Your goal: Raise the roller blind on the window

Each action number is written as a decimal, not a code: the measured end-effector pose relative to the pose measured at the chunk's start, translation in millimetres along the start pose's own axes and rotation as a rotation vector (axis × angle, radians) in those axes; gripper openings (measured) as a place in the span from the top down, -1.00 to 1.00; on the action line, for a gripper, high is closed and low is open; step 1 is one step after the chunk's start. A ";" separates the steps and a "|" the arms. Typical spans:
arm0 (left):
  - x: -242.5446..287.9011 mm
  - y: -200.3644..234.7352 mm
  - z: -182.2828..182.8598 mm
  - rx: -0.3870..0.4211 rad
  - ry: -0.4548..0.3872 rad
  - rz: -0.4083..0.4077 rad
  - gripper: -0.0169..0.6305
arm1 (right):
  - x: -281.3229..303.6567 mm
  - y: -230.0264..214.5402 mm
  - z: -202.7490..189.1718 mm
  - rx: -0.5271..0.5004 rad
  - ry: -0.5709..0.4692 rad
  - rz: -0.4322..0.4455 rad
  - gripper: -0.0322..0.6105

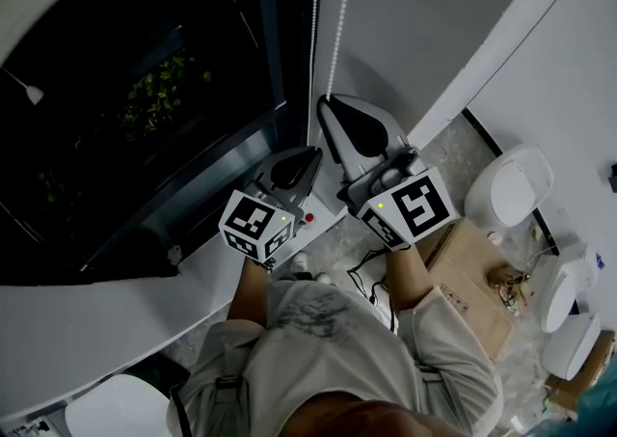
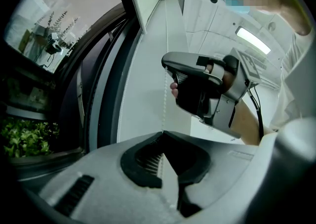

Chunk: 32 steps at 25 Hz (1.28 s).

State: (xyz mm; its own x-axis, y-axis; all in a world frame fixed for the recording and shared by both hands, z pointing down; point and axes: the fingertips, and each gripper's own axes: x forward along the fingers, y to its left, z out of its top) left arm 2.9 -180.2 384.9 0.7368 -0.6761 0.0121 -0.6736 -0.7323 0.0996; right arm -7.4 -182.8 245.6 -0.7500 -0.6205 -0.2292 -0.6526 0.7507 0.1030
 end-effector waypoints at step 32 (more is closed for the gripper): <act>6.4 6.0 -101.9 -0.093 0.142 0.012 0.92 | -29.3 9.1 -97.1 0.036 0.158 -0.030 0.87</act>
State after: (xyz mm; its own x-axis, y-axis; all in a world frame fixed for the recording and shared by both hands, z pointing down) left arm 9.6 -180.7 487.0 0.7338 -0.6618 0.1535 -0.6791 -0.7091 0.1897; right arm -1.8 -179.8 347.2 -0.7400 -0.6682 -0.0767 -0.6725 0.7374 0.0630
